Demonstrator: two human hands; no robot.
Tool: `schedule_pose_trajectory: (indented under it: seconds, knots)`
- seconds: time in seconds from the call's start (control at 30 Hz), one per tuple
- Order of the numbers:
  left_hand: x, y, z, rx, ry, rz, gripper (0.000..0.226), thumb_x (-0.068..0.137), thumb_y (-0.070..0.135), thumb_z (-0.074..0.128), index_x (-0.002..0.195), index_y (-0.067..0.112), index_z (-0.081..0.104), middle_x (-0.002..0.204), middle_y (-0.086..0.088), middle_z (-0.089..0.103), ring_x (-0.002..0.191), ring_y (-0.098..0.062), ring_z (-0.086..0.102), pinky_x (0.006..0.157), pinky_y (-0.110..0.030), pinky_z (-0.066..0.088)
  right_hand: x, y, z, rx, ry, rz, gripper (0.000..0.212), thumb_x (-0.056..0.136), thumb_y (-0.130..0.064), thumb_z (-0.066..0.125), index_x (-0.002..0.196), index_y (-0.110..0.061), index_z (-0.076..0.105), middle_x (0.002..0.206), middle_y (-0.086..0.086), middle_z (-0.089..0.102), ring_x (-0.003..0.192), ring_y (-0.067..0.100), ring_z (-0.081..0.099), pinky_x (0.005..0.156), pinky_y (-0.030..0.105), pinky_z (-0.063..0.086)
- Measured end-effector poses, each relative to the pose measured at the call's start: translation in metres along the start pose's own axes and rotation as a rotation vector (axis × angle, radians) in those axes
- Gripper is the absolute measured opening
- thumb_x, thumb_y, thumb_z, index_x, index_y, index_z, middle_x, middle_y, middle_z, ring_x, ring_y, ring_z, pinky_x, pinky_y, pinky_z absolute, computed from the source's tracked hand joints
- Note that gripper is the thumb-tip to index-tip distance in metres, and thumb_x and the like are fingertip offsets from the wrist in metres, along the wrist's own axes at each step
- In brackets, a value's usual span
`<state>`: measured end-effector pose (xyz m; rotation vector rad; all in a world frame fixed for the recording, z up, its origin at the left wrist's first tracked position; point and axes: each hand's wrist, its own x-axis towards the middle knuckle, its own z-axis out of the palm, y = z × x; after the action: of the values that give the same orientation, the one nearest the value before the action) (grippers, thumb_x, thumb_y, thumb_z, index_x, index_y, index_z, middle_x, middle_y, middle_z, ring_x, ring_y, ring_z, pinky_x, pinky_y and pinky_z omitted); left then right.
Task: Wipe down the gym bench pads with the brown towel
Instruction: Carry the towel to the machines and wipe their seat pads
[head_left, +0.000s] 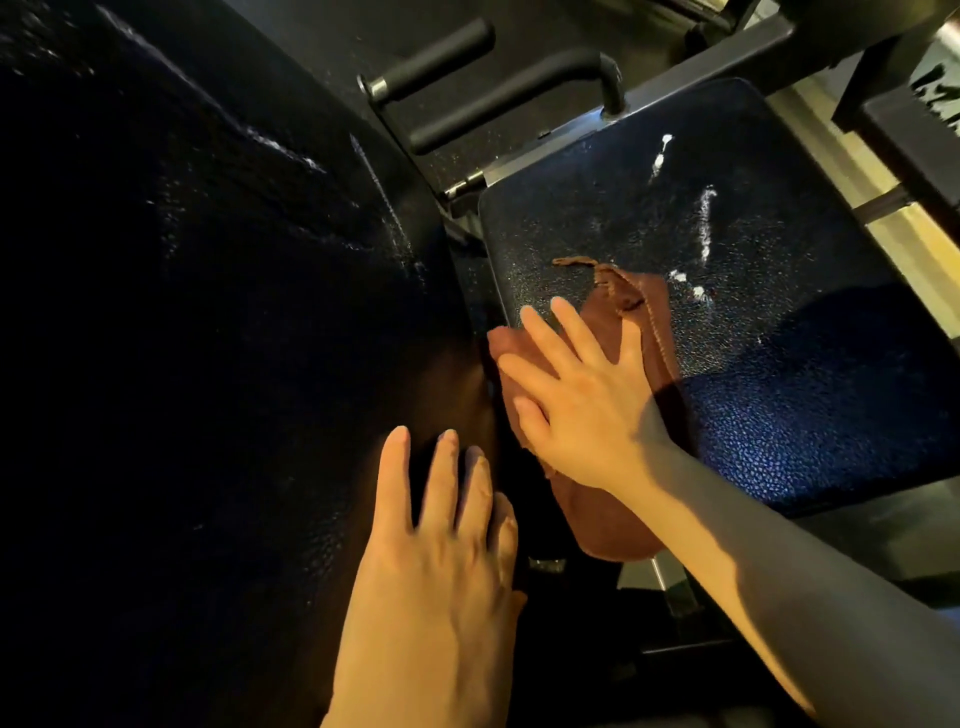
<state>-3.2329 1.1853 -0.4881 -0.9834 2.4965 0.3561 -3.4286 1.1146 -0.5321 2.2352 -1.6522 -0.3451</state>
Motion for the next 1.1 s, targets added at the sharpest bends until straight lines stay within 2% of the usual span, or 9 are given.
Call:
schedule_pose_trajectory:
  seconds: [0.17, 0.33, 0.47, 0.53, 0.67, 0.73, 0.87, 0.97, 1.1]
  knots:
    - [0.0, 0.001, 0.0, -0.011, 0.014, -0.01, 0.072, 0.102, 0.059, 0.014, 0.154, 0.019, -0.017, 0.158, -0.018, -0.03, 0.14, -0.043, -0.037, 0.075, -0.063, -0.043, -0.006, -0.008, -0.004, -0.004, -0.041, 0.083, 0.054, 0.087, -0.043, 0.041, 0.137, -0.032, 0.056, 0.158, 0.007, 0.033, 0.147, 0.031, 0.024, 0.101, 0.069, 0.022]
    - [-0.002, 0.001, -0.003, -0.013, -0.004, 0.004, 0.07, 0.103, 0.057, 0.013, 0.154, 0.018, -0.017, 0.157, -0.02, -0.031, 0.139, -0.044, -0.037, 0.076, -0.064, -0.042, -0.059, -0.014, -0.006, 0.04, -0.139, 0.068, 0.065, 0.087, -0.045, 0.048, 0.148, -0.026, 0.039, 0.164, 0.008, 0.013, 0.15, 0.04, 0.0, 0.095, 0.083, 0.023]
    - [0.0, 0.001, -0.006, -0.04, -0.016, 0.031, 0.069, 0.105, 0.053, 0.015, 0.155, 0.016, -0.014, 0.158, -0.022, -0.028, 0.14, -0.046, -0.034, 0.074, -0.063, -0.041, -0.043, -0.019, -0.009, 0.014, -0.2, 0.173, 0.072, 0.084, -0.048, 0.052, 0.15, -0.027, 0.035, 0.164, 0.009, 0.012, 0.149, 0.042, 0.003, 0.09, 0.086, 0.019]
    - [0.002, -0.001, -0.007, -0.054, -0.03, 0.045, 0.067, 0.106, 0.05, 0.015, 0.156, 0.013, -0.012, 0.158, -0.023, -0.027, 0.141, -0.047, -0.032, 0.074, -0.063, -0.04, -0.016, -0.018, -0.012, -0.016, -0.158, 0.247, 0.068, 0.088, -0.049, 0.045, 0.152, -0.029, 0.033, 0.165, 0.008, 0.01, 0.15, 0.038, 0.004, 0.091, 0.083, 0.014]
    - [0.001, -0.002, -0.006, -0.043, -0.031, 0.057, 0.067, 0.106, 0.049, 0.015, 0.155, 0.012, -0.012, 0.159, -0.023, -0.025, 0.141, -0.046, -0.032, 0.074, -0.062, -0.04, 0.031, -0.005, -0.018, -0.066, -0.234, 0.342, 0.067, 0.099, -0.056, 0.023, 0.157, -0.033, -0.001, 0.164, 0.004, -0.019, 0.149, 0.032, -0.019, 0.102, 0.078, 0.008]
    - [0.001, -0.002, -0.004, -0.044, -0.017, 0.047, 0.067, 0.106, 0.05, 0.015, 0.156, 0.012, -0.011, 0.159, -0.023, -0.024, 0.141, -0.046, -0.031, 0.075, -0.062, -0.041, 0.03, -0.006, -0.018, -0.068, -0.226, 0.325, 0.067, 0.099, -0.057, 0.021, 0.158, -0.03, 0.003, 0.165, 0.005, -0.014, 0.15, 0.032, -0.014, 0.102, 0.077, 0.01]
    - [0.0, 0.0, -0.006, -0.053, 0.003, 0.017, 0.068, 0.105, 0.053, 0.015, 0.156, 0.016, -0.011, 0.161, -0.019, -0.023, 0.143, -0.043, -0.031, 0.074, -0.061, -0.041, -0.015, -0.006, -0.02, -0.015, -0.192, 0.211, 0.068, 0.093, -0.057, 0.028, 0.152, -0.024, 0.035, 0.165, 0.005, 0.014, 0.151, 0.034, 0.011, 0.098, 0.078, 0.022]
    - [0.001, 0.006, -0.008, -0.081, 0.011, -0.019, 0.067, 0.105, 0.053, 0.016, 0.156, 0.02, -0.011, 0.162, -0.017, -0.022, 0.143, -0.044, -0.032, 0.075, -0.064, -0.041, -0.053, 0.005, -0.029, -0.02, -0.201, 0.149, 0.065, 0.092, -0.058, 0.033, 0.149, -0.027, 0.041, 0.163, 0.003, 0.023, 0.147, 0.04, 0.018, 0.094, 0.08, 0.028]
    - [0.006, 0.027, -0.006, -0.145, 0.043, -0.049, 0.065, 0.105, 0.055, 0.016, 0.156, 0.025, -0.01, 0.162, -0.013, -0.024, 0.146, -0.042, -0.027, 0.09, -0.069, -0.035, -0.079, 0.039, -0.05, -0.1, -0.206, 0.337, 0.064, 0.093, -0.061, 0.028, 0.149, -0.031, 0.039, 0.162, 0.003, 0.022, 0.146, 0.043, 0.015, 0.095, 0.08, 0.025]
